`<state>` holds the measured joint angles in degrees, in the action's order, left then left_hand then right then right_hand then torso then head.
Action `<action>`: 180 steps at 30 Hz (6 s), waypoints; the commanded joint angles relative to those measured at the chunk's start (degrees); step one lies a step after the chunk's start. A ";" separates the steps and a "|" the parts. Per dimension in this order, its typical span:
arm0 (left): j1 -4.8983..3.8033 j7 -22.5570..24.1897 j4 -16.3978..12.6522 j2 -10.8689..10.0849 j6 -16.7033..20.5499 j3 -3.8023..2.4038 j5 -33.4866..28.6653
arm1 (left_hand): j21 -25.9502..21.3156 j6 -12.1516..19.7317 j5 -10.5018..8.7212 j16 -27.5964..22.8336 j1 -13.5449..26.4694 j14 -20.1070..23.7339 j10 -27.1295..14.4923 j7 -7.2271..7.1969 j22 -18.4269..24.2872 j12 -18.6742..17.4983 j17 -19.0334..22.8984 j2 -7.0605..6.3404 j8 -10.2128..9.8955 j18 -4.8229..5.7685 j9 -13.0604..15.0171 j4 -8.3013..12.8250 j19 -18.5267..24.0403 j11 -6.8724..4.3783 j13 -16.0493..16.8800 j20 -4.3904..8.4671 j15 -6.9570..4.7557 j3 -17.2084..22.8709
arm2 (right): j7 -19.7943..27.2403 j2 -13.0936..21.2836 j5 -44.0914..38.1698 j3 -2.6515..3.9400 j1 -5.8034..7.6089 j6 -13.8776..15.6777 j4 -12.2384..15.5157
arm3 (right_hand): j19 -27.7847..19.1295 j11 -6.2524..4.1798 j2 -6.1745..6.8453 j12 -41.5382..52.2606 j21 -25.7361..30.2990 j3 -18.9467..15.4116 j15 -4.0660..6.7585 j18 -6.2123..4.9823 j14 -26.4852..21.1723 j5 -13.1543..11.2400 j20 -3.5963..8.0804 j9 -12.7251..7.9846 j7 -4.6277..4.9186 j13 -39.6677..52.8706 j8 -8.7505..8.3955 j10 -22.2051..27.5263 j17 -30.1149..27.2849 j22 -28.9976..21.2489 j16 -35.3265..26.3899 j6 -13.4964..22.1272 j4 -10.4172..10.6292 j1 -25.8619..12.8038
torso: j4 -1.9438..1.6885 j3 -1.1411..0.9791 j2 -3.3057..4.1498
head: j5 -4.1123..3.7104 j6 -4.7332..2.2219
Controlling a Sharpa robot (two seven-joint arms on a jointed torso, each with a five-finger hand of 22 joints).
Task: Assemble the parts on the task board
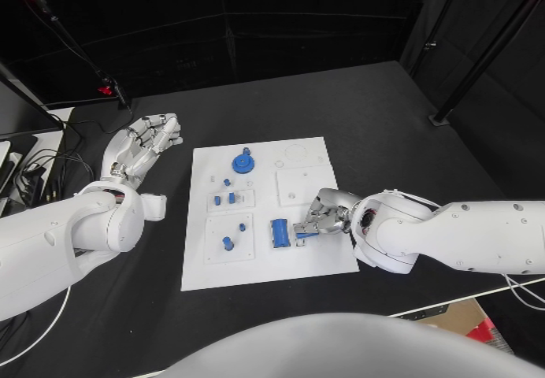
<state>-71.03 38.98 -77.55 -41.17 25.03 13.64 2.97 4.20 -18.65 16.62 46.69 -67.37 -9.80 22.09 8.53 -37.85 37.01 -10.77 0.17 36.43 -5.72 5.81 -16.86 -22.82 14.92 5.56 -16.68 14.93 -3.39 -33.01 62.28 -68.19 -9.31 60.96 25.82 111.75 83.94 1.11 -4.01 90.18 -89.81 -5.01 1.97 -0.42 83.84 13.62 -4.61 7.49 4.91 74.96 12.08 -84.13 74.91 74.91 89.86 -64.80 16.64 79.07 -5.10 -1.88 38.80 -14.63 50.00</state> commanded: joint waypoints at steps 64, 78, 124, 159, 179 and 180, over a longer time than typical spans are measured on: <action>0.28 3.83 -0.19 -0.42 -0.79 -0.05 -0.02 | -0.20 0.45 0.40 0.56 -0.13 -0.11 -0.36 8.38 0.07 0.53 0.34 0.74 0.54 0.85 -0.15 0.14 0.49 -0.10 -0.20 0.01 -0.04 -0.36 | 13.54 5.15 -18.53 -0.10 -0.56 -5.24 1.07 | 6.06 1.60 14.65 -0.18 -0.19 5.96 -0.74 0.42 6.16 -0.07 -0.52 -1.22 1.57 15.04 -2.81 -5.87 15.09 15.09 0.14 4.33 0.24 1.46 | 0.06 0.07 0.01 | -0.40 0.00; 0.33 3.82 -0.25 -0.50 -0.91 -0.05 -0.02 | -0.20 0.45 0.40 0.56 -0.13 -0.11 -0.36 8.38 0.07 0.53 0.34 0.74 0.54 0.85 -0.15 0.14 0.49 -0.10 -0.20 0.01 -0.04 -0.36 | 9.26 4.08 -21.95 -0.10 -0.67 -7.21 1.07 | 6.06 1.73 14.01 -0.18 -0.19 7.03 -0.91 0.42 6.16 2.51 -0.67 -1.22 1.69 15.04 -2.67 -5.87 15.09 15.09 0.14 4.25 0.12 2.84 | -0.03 -0.01 -0.02 | -0.61 0.00; 0.37 3.62 -0.05 -0.39 -0.96 -0.05 -0.02 | -0.20 0.48 0.42 0.62 -0.20 -0.10 -0.38 8.38 0.11 0.60 0.45 0.78 0.59 0.86 -0.20 0.13 0.54 -0.10 -0.26 0.01 -0.04 -0.43 | 11.97 7.63 2.11 -0.02 -3.16 7.45 5.06 | 6.06 0.80 7.31 -0.18 -0.19 14.61 -0.58 0.42 6.16 7.90 -0.43 -0.68 0.70 15.04 -2.38 -5.87 15.09 15.09 0.14 -0.79 -0.48 1.65 | -0.18 0.00 -0.02 | -0.53 0.00; 0.35 3.41 -0.10 -0.22 -0.79 -0.05 -0.02 | -0.20 0.48 0.42 0.62 -0.20 -0.10 -0.38 8.38 0.11 0.60 0.45 0.78 0.59 0.86 -0.20 0.13 0.54 -0.10 -0.26 0.01 -0.04 -0.43 | 3.29 2.54 6.69 -0.01 -3.11 9.51 3.12 | 6.06 0.41 6.58 -0.18 -0.19 10.55 -0.12 0.42 6.16 9.69 -0.04 -0.43 0.28 15.04 -2.96 -5.87 15.09 15.09 0.14 -2.21 -0.19 -2.28 | -0.05 -0.02 0.03 | 0.08 0.00; 0.35 3.41 -0.20 -0.33 -0.82 -0.05 -0.02 | -0.18 0.48 0.44 0.77 -0.31 -0.13 -0.35 8.37 0.08 0.78 0.65 0.87 0.71 0.85 -0.28 0.12 0.54 -0.10 -0.36 0.01 -0.05 -0.56 | -0.37 1.58 -1.21 -0.01 -3.12 5.70 3.48 | 6.06 0.23 6.28 -0.18 -0.19 9.22 0.00 0.42 6.16 9.78 0.07 -0.28 0.07 15.04 -3.14 -5.87 15.09 15.09 0.14 -2.88 -0.10 -3.68 | -0.02 0.04 -0.02 | 0.19 0.00; 0.35 3.43 -0.21 -0.32 -0.85 -0.05 -0.02 | -0.17 0.49 0.44 0.80 -0.33 -0.14 -0.36 8.37 0.03 0.80 0.68 0.88 0.73 0.85 -0.29 0.12 0.51 -0.11 -0.38 0.01 -0.05 -0.58 | -0.40 1.53 -1.22 -0.01 -3.12 5.62 3.44 | 6.06 0.22 6.24 -0.18 -0.19 9.11 0.01 0.42 6.16 9.83 0.08 -0.28 0.07 15.04 -3.18 -5.87 15.09 15.09 0.14 -2.90 -0.09 -3.81 | -0.07 0.00 -0.01 | 0.14 0.00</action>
<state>-70.58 38.98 -77.64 -41.50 24.55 13.64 2.96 4.20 -18.44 16.86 47.12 -67.60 -9.80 22.09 8.33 -37.80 37.67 -10.17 0.40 36.95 -5.73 5.59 -16.73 -22.82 14.92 5.24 -16.68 14.93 -3.51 -32.74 63.95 -67.72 -9.33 57.78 32.80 115.04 83.95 1.73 2.31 90.20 -89.81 4.50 1.55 -0.42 83.84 23.08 -5.04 7.20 5.01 74.93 9.08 -84.14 74.90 74.90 89.86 -67.43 16.60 75.91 -5.11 -1.85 38.81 -14.45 50.00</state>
